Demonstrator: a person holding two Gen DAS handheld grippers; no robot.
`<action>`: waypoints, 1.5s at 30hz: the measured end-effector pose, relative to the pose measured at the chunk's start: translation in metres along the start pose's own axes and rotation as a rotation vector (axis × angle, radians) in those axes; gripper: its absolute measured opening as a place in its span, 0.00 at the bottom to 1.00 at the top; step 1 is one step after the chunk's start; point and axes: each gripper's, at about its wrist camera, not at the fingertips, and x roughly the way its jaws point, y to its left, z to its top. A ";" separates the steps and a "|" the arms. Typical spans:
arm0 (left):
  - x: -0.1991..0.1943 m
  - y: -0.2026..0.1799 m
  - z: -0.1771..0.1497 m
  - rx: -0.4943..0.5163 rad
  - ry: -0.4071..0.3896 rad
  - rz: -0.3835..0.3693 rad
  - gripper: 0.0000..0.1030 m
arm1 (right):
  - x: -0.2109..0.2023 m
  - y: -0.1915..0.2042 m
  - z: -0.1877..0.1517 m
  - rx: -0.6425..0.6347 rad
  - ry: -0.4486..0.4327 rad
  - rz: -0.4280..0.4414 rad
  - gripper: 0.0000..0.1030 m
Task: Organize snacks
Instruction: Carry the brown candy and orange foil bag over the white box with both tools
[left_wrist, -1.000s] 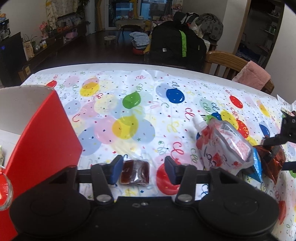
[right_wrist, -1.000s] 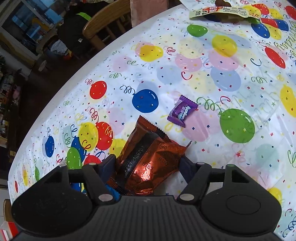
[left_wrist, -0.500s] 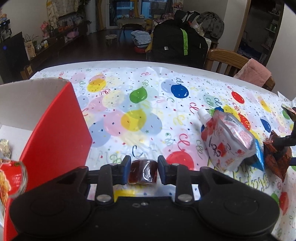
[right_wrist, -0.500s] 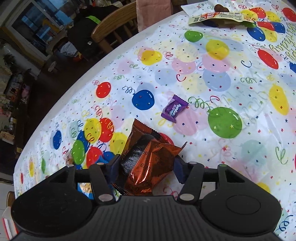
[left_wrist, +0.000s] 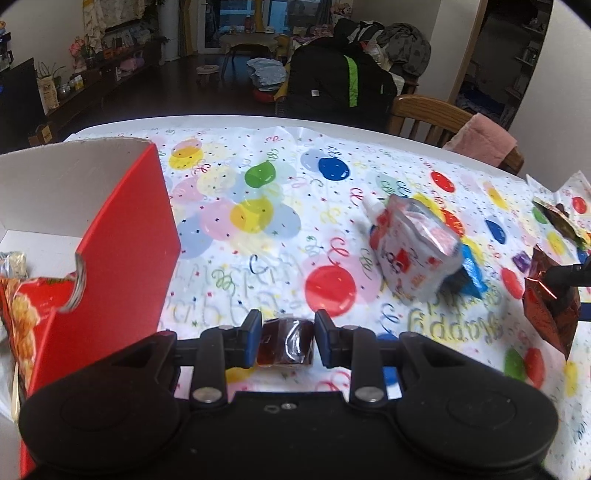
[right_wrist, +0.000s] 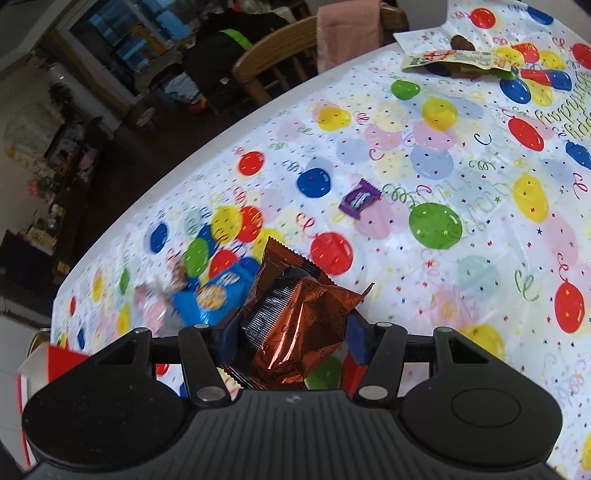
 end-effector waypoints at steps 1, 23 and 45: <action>-0.003 -0.001 -0.001 0.000 0.003 -0.008 0.27 | -0.004 0.002 -0.002 -0.013 0.000 0.005 0.55; -0.089 0.024 0.001 0.014 -0.048 -0.140 0.27 | -0.073 0.098 -0.078 -0.337 0.027 0.105 0.55; -0.144 0.133 0.022 -0.003 -0.111 -0.143 0.27 | -0.075 0.253 -0.153 -0.578 0.020 0.186 0.55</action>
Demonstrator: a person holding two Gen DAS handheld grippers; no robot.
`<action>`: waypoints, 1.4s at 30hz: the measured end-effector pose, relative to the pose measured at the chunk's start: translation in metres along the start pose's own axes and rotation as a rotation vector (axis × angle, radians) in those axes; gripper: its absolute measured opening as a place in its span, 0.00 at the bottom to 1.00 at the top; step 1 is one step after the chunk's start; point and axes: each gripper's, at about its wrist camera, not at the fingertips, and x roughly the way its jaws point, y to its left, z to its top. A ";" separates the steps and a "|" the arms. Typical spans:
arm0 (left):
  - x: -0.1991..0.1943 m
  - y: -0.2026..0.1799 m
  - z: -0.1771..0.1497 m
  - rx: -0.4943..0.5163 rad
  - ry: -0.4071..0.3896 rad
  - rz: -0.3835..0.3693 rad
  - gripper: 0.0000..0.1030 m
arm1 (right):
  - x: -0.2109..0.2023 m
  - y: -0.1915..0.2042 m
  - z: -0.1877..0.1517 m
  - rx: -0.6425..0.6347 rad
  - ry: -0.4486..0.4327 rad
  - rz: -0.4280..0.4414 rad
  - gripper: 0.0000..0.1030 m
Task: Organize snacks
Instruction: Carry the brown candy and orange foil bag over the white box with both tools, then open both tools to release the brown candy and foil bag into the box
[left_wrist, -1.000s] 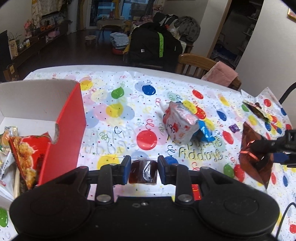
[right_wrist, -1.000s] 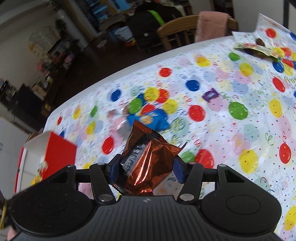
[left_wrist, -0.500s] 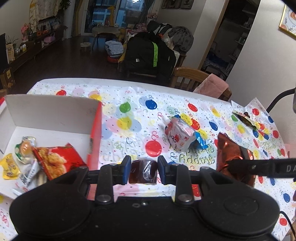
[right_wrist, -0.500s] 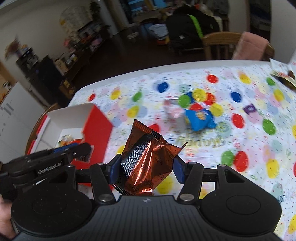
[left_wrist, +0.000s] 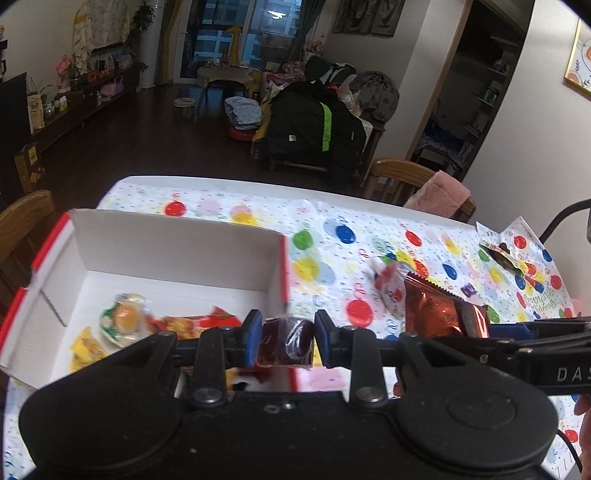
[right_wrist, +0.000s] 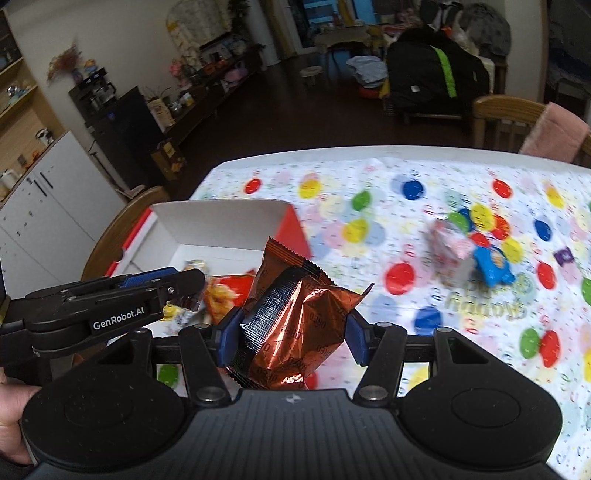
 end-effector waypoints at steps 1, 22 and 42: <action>-0.002 0.006 0.001 0.000 -0.002 0.004 0.27 | 0.003 0.006 0.001 -0.008 0.001 0.004 0.55; -0.006 0.124 0.021 -0.051 -0.012 0.140 0.27 | 0.089 0.097 0.029 -0.116 0.063 0.014 0.55; 0.056 0.157 0.005 0.069 0.101 0.190 0.27 | 0.162 0.105 0.035 -0.165 0.176 -0.066 0.56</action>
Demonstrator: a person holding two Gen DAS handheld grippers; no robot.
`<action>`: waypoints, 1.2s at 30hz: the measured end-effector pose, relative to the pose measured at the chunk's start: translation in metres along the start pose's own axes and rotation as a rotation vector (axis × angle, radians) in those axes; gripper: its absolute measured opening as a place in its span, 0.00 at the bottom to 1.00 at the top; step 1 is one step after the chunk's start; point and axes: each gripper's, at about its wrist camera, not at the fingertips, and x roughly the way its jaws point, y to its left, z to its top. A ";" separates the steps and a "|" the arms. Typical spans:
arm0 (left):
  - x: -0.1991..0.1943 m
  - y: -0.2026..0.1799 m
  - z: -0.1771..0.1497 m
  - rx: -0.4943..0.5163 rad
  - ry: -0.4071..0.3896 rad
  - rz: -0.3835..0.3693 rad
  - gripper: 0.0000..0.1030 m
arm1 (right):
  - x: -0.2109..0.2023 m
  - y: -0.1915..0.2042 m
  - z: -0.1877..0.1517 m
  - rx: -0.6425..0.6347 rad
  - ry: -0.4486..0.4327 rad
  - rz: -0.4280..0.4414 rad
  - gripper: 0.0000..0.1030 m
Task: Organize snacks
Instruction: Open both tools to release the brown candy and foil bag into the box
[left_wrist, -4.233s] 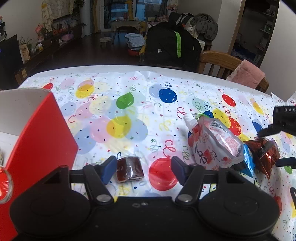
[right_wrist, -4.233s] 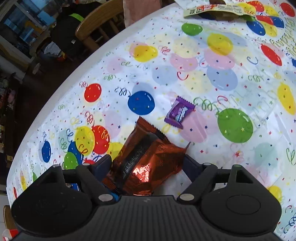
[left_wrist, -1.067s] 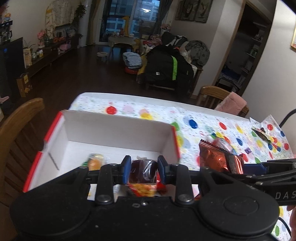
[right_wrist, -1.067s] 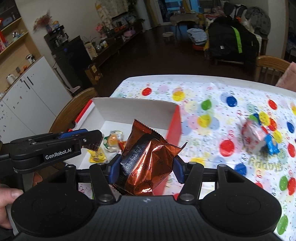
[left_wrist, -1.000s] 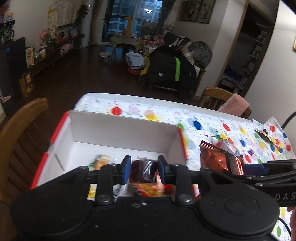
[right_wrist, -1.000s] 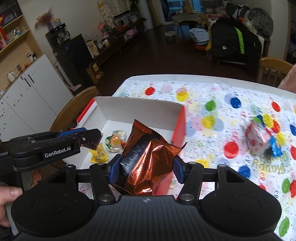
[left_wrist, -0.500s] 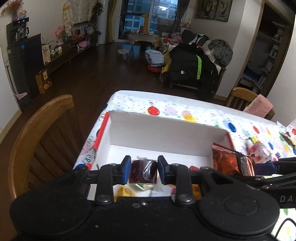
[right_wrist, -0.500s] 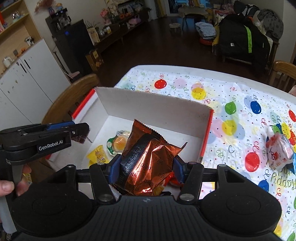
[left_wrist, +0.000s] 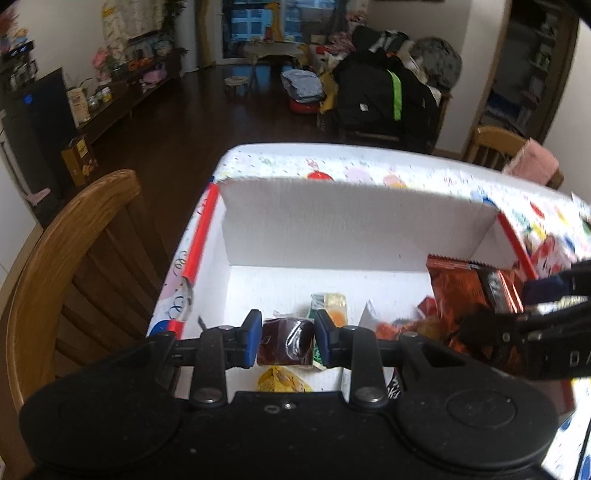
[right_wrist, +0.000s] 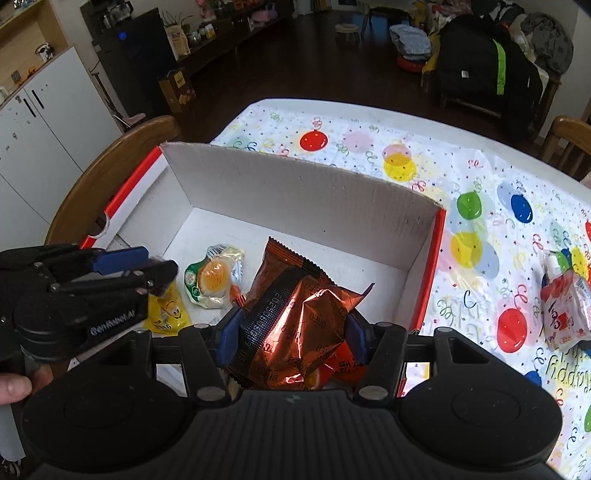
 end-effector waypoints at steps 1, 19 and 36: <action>0.003 -0.001 -0.001 0.011 0.007 -0.003 0.27 | 0.000 -0.001 0.000 0.008 -0.002 0.000 0.56; 0.024 -0.017 -0.003 0.089 0.126 0.001 0.31 | -0.004 -0.003 0.001 0.043 -0.012 0.006 0.73; -0.021 -0.017 -0.008 0.060 0.013 0.014 0.76 | -0.057 0.002 -0.017 0.047 -0.098 0.040 0.87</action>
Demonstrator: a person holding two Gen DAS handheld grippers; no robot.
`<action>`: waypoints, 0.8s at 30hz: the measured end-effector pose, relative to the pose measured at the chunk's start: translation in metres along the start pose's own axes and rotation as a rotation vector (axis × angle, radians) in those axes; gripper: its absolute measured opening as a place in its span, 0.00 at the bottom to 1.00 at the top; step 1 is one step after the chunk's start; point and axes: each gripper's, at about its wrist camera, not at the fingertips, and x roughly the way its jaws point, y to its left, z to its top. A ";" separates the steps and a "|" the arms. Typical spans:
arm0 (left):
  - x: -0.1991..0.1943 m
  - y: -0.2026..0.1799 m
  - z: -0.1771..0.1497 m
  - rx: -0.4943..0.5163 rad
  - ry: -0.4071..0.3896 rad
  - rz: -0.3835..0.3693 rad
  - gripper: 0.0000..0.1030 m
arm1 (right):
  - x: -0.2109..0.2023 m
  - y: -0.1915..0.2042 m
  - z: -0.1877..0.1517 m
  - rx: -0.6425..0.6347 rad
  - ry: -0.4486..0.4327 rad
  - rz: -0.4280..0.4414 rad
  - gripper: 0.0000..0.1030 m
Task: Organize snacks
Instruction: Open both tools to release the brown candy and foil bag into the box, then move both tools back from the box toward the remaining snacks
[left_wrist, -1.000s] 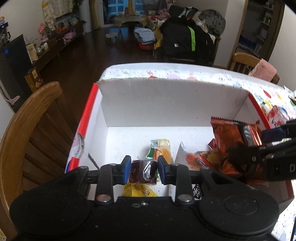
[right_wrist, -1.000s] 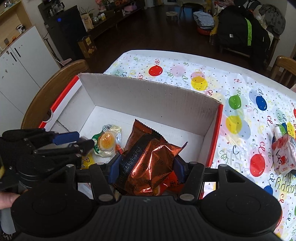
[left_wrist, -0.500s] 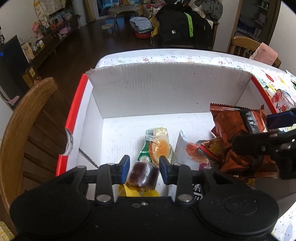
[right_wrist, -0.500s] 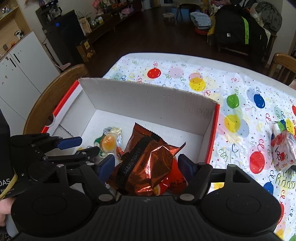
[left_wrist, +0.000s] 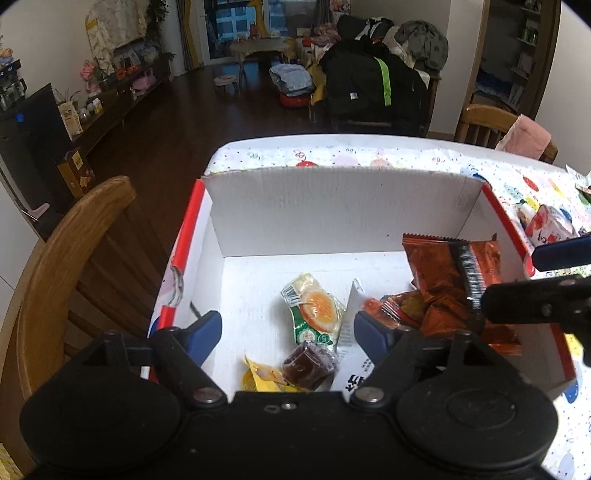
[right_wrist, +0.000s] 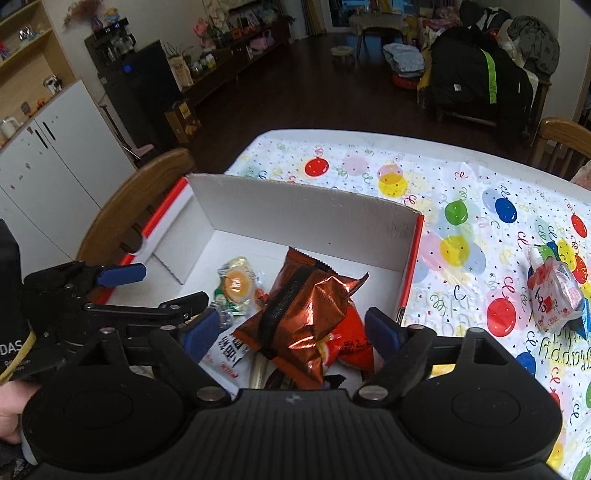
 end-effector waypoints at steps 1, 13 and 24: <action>-0.004 0.001 0.000 -0.004 -0.005 -0.001 0.76 | -0.005 0.000 -0.001 0.002 -0.008 0.003 0.88; -0.048 -0.008 -0.002 -0.003 -0.093 -0.024 0.90 | -0.061 -0.009 -0.017 0.023 -0.097 0.033 0.98; -0.082 -0.044 -0.001 0.037 -0.161 -0.087 0.98 | -0.106 -0.044 -0.041 0.059 -0.172 0.054 1.00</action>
